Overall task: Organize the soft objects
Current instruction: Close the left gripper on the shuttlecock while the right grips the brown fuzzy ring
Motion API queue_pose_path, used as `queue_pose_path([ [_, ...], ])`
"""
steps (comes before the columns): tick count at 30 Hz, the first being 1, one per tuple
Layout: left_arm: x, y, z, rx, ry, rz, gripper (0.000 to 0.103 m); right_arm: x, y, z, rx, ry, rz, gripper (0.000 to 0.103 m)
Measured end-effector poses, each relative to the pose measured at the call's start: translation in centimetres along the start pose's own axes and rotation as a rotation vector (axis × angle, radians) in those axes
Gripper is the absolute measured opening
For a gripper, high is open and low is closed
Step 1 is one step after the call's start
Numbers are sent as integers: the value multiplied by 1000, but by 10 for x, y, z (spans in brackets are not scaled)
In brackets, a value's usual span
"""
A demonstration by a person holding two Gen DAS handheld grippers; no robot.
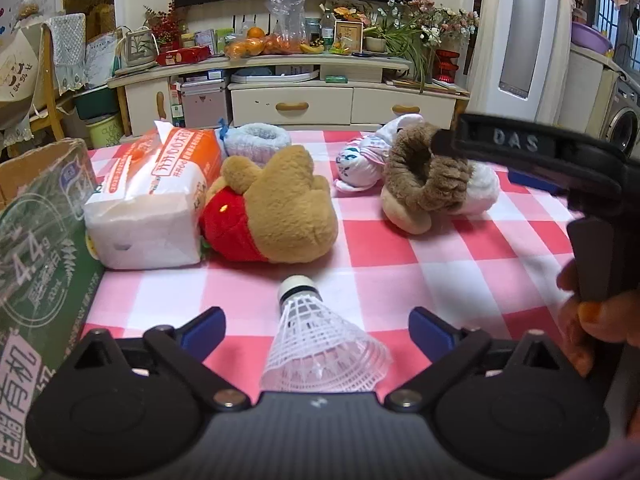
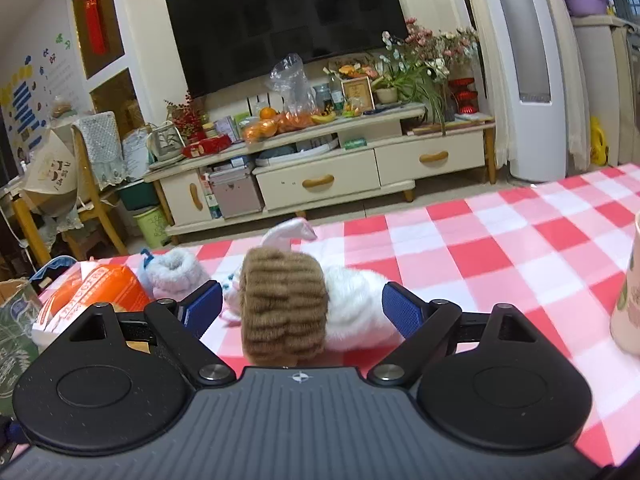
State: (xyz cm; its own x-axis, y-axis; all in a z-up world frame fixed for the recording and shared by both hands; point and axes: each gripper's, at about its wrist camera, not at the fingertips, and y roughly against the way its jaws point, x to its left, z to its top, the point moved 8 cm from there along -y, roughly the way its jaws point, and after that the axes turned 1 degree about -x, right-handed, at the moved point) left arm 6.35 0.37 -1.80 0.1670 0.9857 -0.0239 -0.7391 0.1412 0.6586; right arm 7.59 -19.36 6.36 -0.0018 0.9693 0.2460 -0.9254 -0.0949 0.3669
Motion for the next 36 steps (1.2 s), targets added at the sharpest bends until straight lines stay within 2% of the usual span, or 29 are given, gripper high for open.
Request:
queue_pose_path([
  [9,2,-13,-7,50,15,-11,73,14,-19,-1,5,146,-22,102],
  [11,3,-15,-8,63,25,-23,70,13,-20,1,4,165,-26,90],
  [13,4,-15,-9,59,24,-26,63,13,-22,1,8,190,-44,76],
  [14,4,-15,-9,59,22,-28,61,12,-23,1,11,203,-47,73],
  [16,5,-15,-8,55,32,-37,55,12,-24,1,12,214,-44,59],
  [17,6,-15,-7,54,40,-43,54,11,-24,2,12,213,-41,55],
  [19,7,-14,-6,52,48,-56,50,10,-24,2,15,219,-38,37],
  [20,7,-13,-6,49,49,-59,49,11,-25,2,20,220,-32,32],
  [24,9,-9,-8,43,55,-76,44,11,-23,-2,25,220,-30,29],
  [27,11,-7,-9,39,63,-85,42,12,-20,0,25,202,-18,21],
  [36,17,5,-6,16,68,-108,42,10,-6,-8,34,136,21,16],
])
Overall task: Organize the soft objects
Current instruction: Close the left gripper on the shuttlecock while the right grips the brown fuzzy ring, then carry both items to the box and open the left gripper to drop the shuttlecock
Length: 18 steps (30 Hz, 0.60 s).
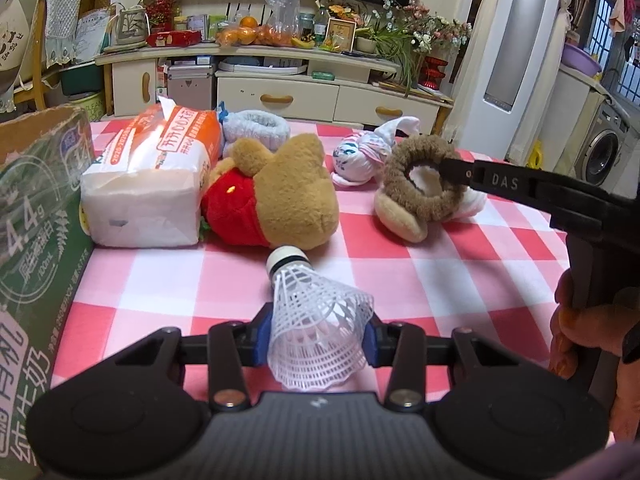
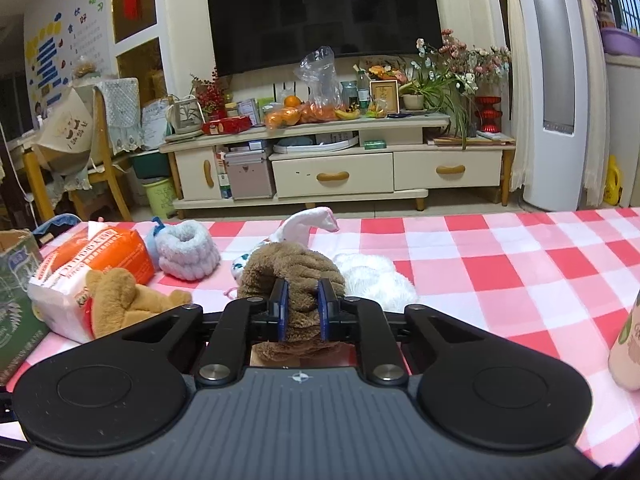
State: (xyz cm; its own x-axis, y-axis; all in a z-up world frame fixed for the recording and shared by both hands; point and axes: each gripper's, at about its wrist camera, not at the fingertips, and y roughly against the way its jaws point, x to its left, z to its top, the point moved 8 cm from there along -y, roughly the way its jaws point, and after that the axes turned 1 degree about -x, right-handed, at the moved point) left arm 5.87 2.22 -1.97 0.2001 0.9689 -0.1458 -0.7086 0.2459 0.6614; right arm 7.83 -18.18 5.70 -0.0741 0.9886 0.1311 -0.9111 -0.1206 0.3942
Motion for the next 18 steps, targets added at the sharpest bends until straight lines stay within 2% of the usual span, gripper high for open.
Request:
queue_pose_path([
  [8,1,18,4,-32,8,-31,42,-1,15,-4,-4,-50,26,15],
  [18,4,44,13,-99,6,-70,42,4,41,-4,-22,-72,16,15],
])
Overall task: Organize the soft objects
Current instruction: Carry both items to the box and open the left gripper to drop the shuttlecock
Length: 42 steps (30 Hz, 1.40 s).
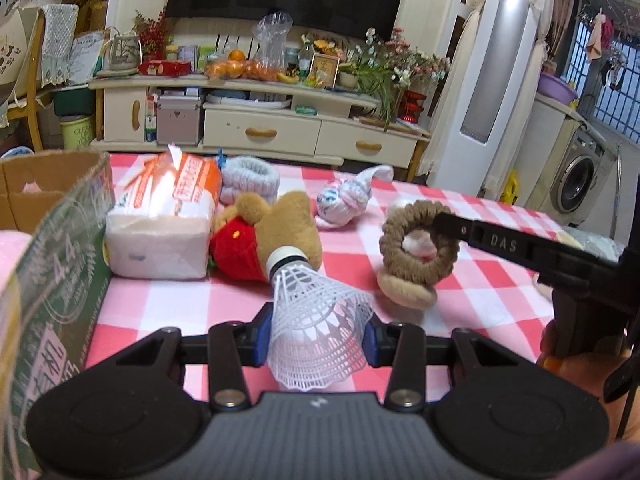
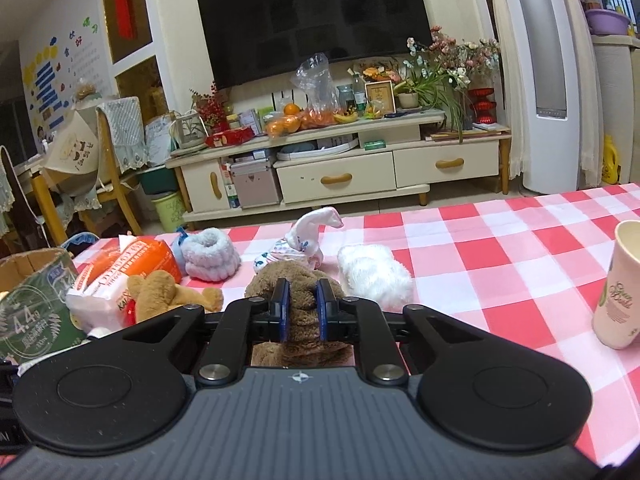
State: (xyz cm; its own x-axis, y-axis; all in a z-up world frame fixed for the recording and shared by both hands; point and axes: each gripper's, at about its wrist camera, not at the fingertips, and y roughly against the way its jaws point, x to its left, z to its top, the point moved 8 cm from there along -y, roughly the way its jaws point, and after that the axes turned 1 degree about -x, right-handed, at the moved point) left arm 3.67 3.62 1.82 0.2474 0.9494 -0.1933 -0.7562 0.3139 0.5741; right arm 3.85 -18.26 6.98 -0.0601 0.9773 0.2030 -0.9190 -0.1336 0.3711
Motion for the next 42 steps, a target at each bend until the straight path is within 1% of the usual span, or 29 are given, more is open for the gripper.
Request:
queue_pose_path([
  [5,2,13,9,-41,5,-15,42,6,14,3,-24,-6,-2,15],
  [11,6,23,15,-72,17,-34,42,21,32,8,-53,10,8,15],
  [15,11,30,20,-91,33,-46,42,39,44,19,-79,31,44,15],
  [19,19,43,26,-122,41,-55,42,61,58,32,-124,65,78,15],
  [26,42,64,37,-175,88,-45,42,94,75,47,-163,76,159,15],
  [33,74,86,47,-230,129,-11,42,133,79,55,-173,96,240,15],
  [42,125,109,53,-283,187,99,42,190,69,70,-174,141,346,15],
])
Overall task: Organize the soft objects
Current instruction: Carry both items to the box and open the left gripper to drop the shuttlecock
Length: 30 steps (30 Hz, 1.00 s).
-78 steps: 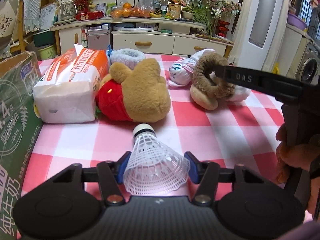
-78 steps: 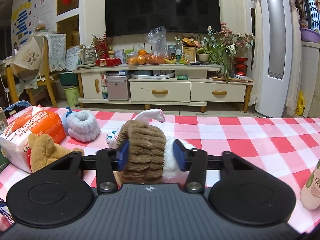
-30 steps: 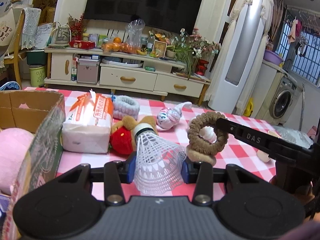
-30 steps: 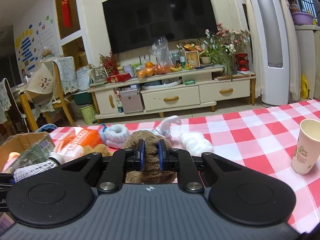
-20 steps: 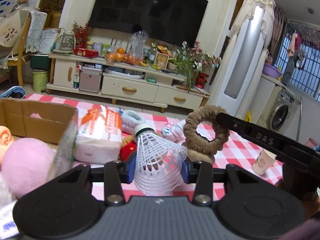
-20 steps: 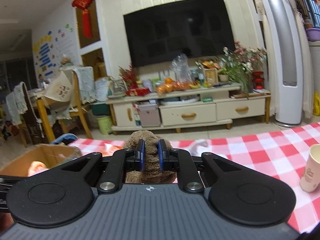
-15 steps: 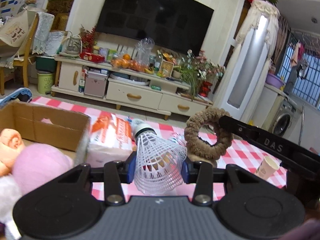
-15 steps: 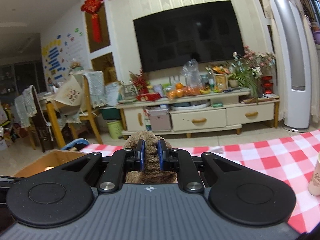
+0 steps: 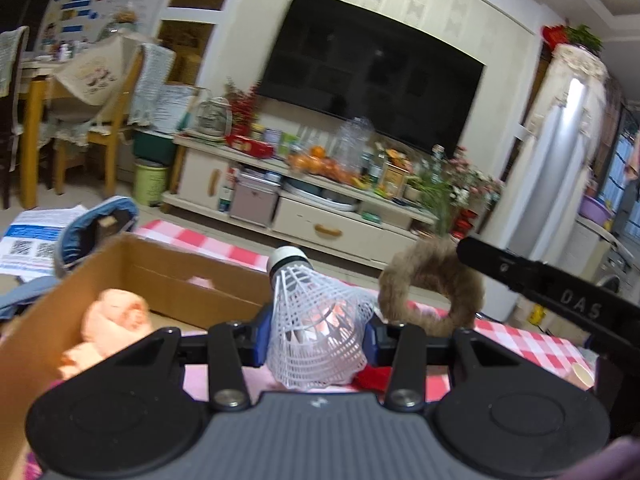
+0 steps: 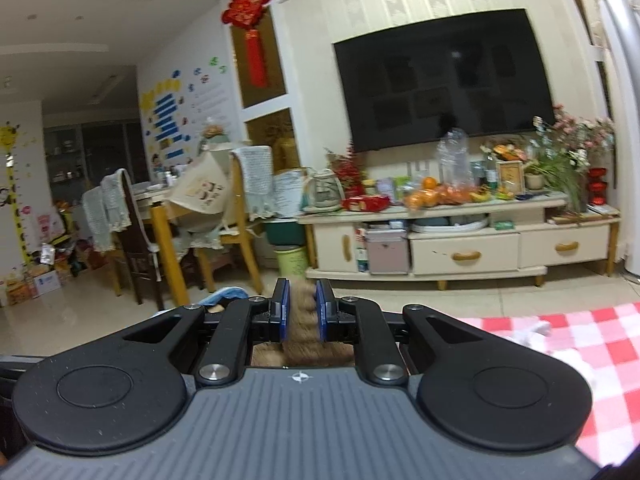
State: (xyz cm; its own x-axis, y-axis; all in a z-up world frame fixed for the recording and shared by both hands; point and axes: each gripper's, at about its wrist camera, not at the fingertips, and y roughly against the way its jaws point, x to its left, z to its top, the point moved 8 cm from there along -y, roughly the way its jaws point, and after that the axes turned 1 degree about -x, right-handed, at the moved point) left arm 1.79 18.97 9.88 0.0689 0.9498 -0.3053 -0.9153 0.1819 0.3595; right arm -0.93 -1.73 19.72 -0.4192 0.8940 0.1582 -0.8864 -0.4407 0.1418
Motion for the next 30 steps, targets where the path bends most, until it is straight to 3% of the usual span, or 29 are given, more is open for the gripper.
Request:
queue_pose_path([
  [8,49,0,7,5,56,105,42,25,-37,7,20,11,67,15],
  [13,76,-7,2,40,64,180,42,18,-37,-6,54,59,21,15],
  [15,87,-10,0,62,79,215,43,4,-33,-18,88,43,-7,24],
  [17,96,-13,-3,88,89,248,44,-6,-26,-31,114,34,-36,45],
  [19,102,-15,-6,101,94,267,47,-17,-22,-46,145,11,-49,93],
  [20,103,-15,-7,107,95,274,47,-20,-21,-55,160,2,-62,100],
  [30,100,-9,-4,86,82,305,61,-30,-39,-113,327,15,-123,102],
])
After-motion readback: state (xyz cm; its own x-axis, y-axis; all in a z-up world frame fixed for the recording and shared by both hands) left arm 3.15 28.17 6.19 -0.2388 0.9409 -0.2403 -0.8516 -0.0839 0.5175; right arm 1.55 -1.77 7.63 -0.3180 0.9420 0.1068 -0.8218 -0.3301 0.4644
